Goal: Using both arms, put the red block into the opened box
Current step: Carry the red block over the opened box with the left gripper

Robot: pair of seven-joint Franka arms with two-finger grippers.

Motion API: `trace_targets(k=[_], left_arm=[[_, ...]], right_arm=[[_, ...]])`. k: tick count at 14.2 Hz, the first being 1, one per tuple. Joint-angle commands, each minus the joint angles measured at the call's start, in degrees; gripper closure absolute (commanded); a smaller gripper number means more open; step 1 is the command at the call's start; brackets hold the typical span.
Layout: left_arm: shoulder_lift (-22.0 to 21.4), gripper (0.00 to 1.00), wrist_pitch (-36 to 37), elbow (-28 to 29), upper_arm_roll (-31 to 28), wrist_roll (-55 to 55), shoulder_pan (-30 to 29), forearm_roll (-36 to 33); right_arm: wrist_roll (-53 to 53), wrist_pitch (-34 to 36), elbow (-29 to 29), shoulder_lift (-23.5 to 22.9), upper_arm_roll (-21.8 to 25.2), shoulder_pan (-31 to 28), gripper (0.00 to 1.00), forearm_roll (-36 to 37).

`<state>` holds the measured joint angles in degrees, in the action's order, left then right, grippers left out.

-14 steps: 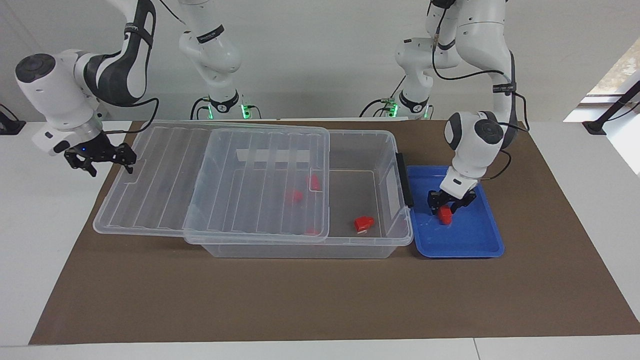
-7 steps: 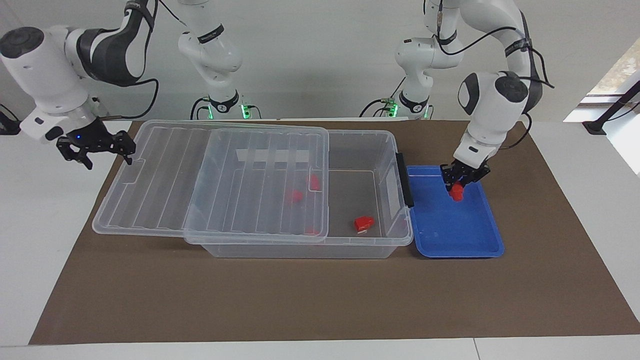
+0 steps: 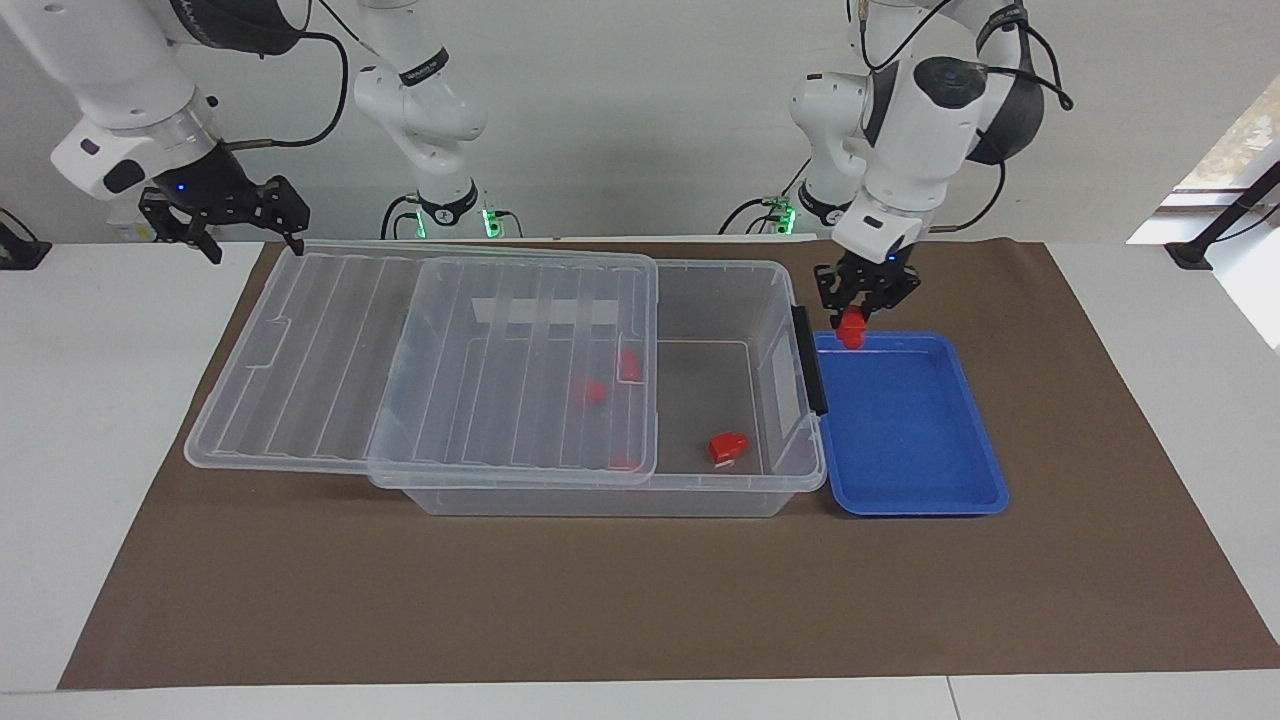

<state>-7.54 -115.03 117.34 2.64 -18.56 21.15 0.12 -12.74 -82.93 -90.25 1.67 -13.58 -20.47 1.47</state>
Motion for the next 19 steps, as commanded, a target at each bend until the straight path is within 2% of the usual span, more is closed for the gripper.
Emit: trace_targets(k=[1, 4, 9, 15, 19], left_arm=[[2.78, 1.0, -4.22, -0.53, -0.8, -7.6, 5.72, 0.58], [5.95, 1.0, -8.18, -0.45, -0.8, -13.07, 10.74, 0.49], [11.93, 1.0, -14.51, 0.17, -0.8, -15.28, 12.77, 0.49], [14.92, 1.0, -19.79, 3.15, -0.71, -15.02, 12.86, 0.49], [16.59, 1.0, -23.13, 5.18, -0.71, -15.28, 13.91, 0.49]], right_arm=[[2.72, 1.36, 0.43, -0.18, -1.27, -0.45, 0.0, -0.6], [4.03, 1.37, 0.34, -0.09, -1.97, 0.08, 0.0, -0.6], [7.73, 0.31, 0.08, -0.09, -2.15, 2.37, 0.0, -0.51], [7.82, -4.25, -0.89, -0.18, -1.98, 1.4, 0.0, -0.51], [8.0, -4.79, -1.68, 0.0, -1.98, 1.66, 0.0, -0.42]])
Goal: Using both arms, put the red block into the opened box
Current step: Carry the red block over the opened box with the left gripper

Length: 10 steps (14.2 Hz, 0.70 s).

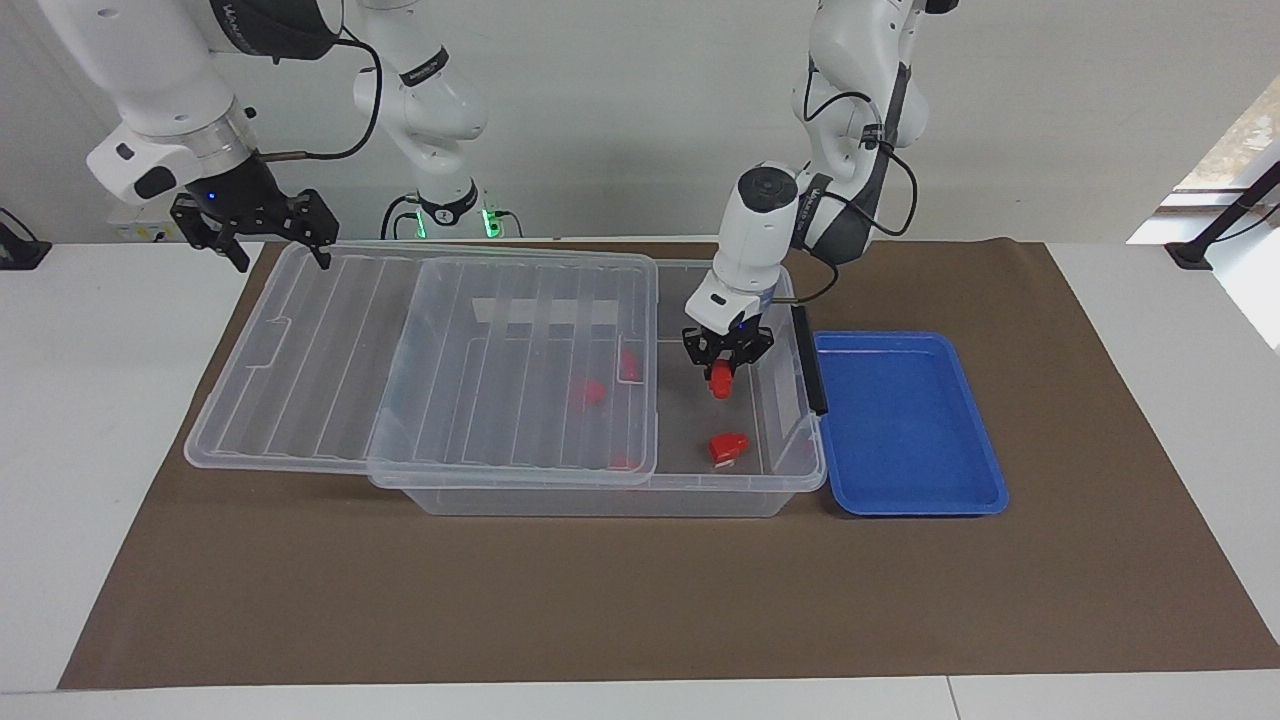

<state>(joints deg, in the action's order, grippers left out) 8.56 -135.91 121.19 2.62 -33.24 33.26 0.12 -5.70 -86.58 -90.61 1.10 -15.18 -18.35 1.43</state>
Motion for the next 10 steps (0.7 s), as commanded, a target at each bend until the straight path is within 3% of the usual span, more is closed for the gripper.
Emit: trace_targets(k=[1, 2, 3, 4, 10], left_arm=[[0.93, 1.0, -2.25, 1.59, -0.69, -0.69, 1.9, 0.49], [0.93, 0.87, -2.08, 1.59, -0.69, -1.04, 1.9, 0.58], [0.93, 0.07, -2.16, 1.5, -0.69, -1.91, 1.9, 0.58], [0.93, 0.0, -1.55, 1.07, -0.6, -2.01, 1.98, 0.58], [-3.45, 0.0, 0.99, 0.1, -0.69, -2.01, 1.73, 0.58]], right_arm=[[0.87, -1.05, -1.33, 0.66, -0.38, -0.55, 0.0, -0.37], [0.87, -0.96, -1.33, 0.66, -0.38, -0.63, 0.0, -0.37], [0.87, -1.05, -1.33, 0.66, -0.29, -0.64, 0.0, -0.37], [0.87, -1.05, -1.33, 0.66, -0.29, -0.64, 0.0, -0.46], [0.17, -1.22, -4.56, 2.33, -0.2, -0.63, 0.0, 0.15]])
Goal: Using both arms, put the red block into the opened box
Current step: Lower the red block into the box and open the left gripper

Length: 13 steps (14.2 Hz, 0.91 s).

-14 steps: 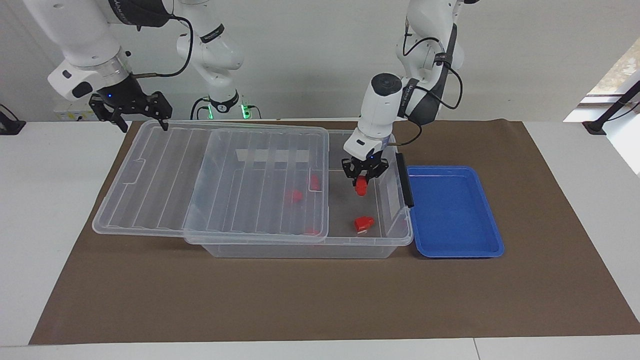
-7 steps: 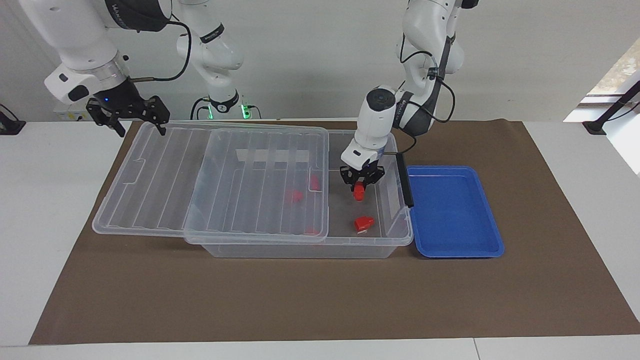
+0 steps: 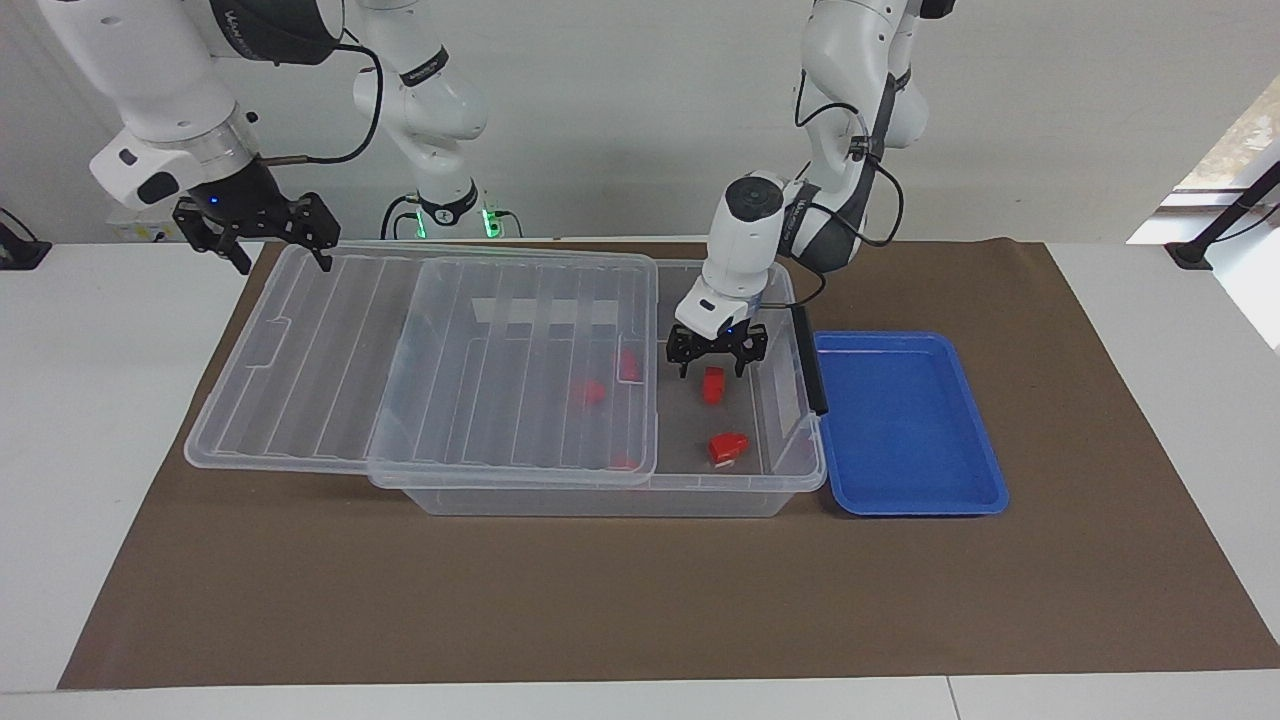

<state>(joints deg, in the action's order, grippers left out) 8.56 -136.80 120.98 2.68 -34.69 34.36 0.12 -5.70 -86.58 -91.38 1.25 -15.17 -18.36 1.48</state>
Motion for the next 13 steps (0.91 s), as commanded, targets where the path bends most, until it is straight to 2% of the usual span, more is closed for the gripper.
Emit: trace_targets(k=[1, 3, 4, 6, 7, 8, 11, 13], left_arm=[[-5.03, 0.0, 4.5, -0.48, -0.84, -0.56, 0.36, 0.58], [-7.66, 0.0, 10.21, -2.32, -0.92, -0.47, 0.27, 0.58], [-9.59, 0.0, 12.85, -2.59, -1.19, -0.47, 0.27, 0.58], [-14.33, 0.0, 17.77, -2.59, -1.45, 0.32, -1.64, 0.58], [-16.53, 0.0, 20.58, -2.68, -1.45, 0.67, -2.71, 0.58], [-17.77, 0.0, 22.61, -2.68, -1.54, 1.11, -3.5, 0.58], [-17.88, 0.0, 23.42, -3.73, -1.63, 7.06, -8.5, 0.58], [-16.83, 0.0, 23.59, -5.57, -1.63, 13.74, -13.07, 0.67]], right_arm=[[-1.93, -1.66, -4.24, 2.61, 0.13, -1.23, 0.0, 0.19], [-7.55, -5.33, -4.16, 2.27, 0.22, -3.69, 0.02, 0.19], [-9.66, -6.22, -4.16, 2.18, 0.31, -5.61, 0.15, 0.37], [-13.01, -7.11, -4.68, 2.09, 0.31, -10.36, 0.63, 0.37], [-14.15, -7.89, -5.64, 2.18, 0.31, -12.38, 0.92, 0.37], [-14.6, -9.29, -6.43, 2.35, 0.31, -13.09, 1.0, 0.37], [-16.35, -17.98, -11.43, 2.62, 1.19, -14.94, 1.0, 1.51], [-16.45, -19.49, -12.76, 1.66, 1.28, -15.38, 1.0, 1.51]])
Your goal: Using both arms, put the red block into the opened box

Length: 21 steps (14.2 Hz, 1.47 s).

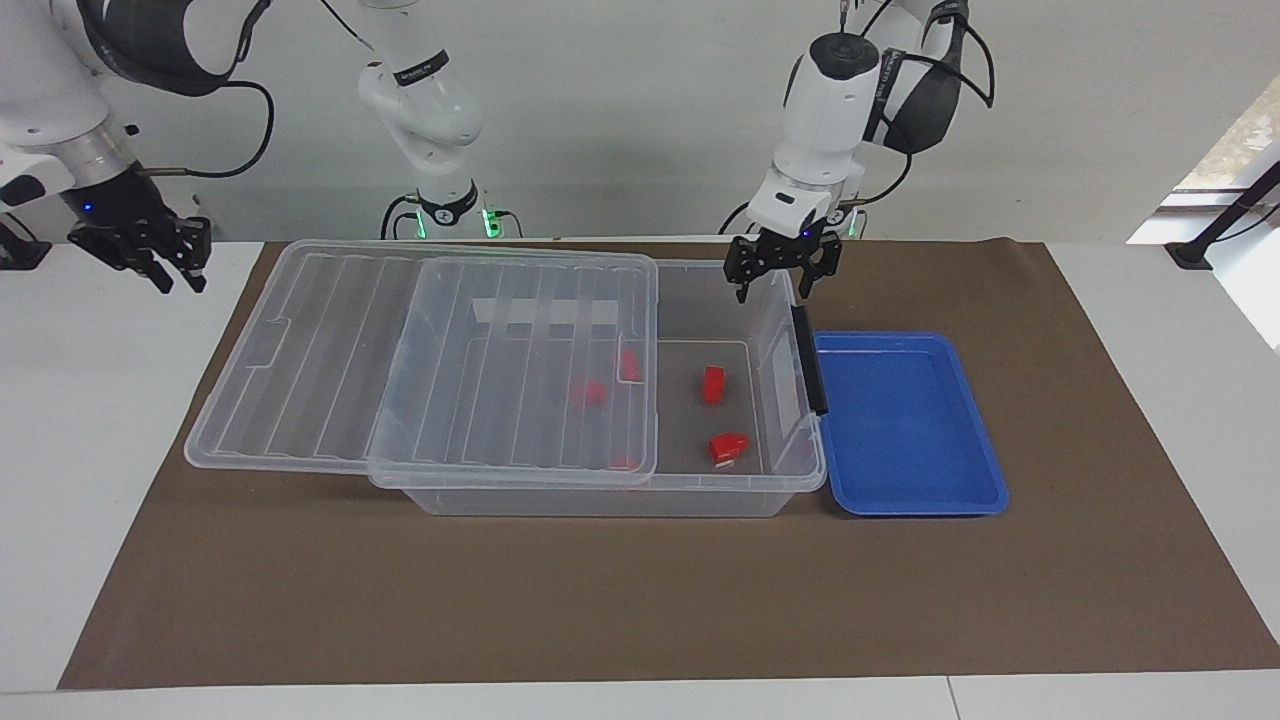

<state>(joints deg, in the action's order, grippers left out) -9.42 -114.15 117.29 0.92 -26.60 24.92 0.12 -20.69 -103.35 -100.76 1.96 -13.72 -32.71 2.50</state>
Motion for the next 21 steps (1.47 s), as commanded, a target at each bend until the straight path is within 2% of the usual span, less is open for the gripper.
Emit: trace_targets(k=[1, 3, 6, 8, 10, 14, 21], left_arm=[[2.12, 0.0, 2.0, -3.72, 0.14, 7.69, -4.96, 0.76], [5.1, 0.0, 7.25, -10.38, 0.14, 12.86, -8.73, 0.76], [8.27, 0.0, 13.33, -18.48, 0.14, 18.94, -13.39, 0.67], [8.19, 0.0, 16.58, -21.04, 0.14, 23.15, -17.17, 0.41], [8.1, 0.0, 20.36, -23.59, 0.14, 26.85, -19.9, 0.23], [8.28, 0.0, 24.32, -26.23, -0.04, 28.97, -23.94, 0.23], [7.92, 0.0, 26.7, -26.32, -0.22, 29.33, -24.39, -0.03]], right_arm=[[-1.55, -4.47, -3.56, -1.15, -0.08, -1.39, 1.0, 0.49], [-0.76, -6.24, -3.65, -4.67, -0.08, -2.01, 1.0, 0.49], [1.44, -8.43, -7.15, -3.64, -0.16, -1.57, 1.0, 0.49], [3.02, -10.11, -10.93, -2.06, -0.25, -0.87, 1.0, 0.4], [4.95, -10.29, -11.39, -1.87, -0.34, 0.88, 1.0, 0.4], [8.73, -9.94, -11.82, -1.61, -0.43, 4.13, 1.0, 0.23], [14.96, -9.85, -12.88, -1.0, -0.6, 9.67, 1.0, -1.09]])
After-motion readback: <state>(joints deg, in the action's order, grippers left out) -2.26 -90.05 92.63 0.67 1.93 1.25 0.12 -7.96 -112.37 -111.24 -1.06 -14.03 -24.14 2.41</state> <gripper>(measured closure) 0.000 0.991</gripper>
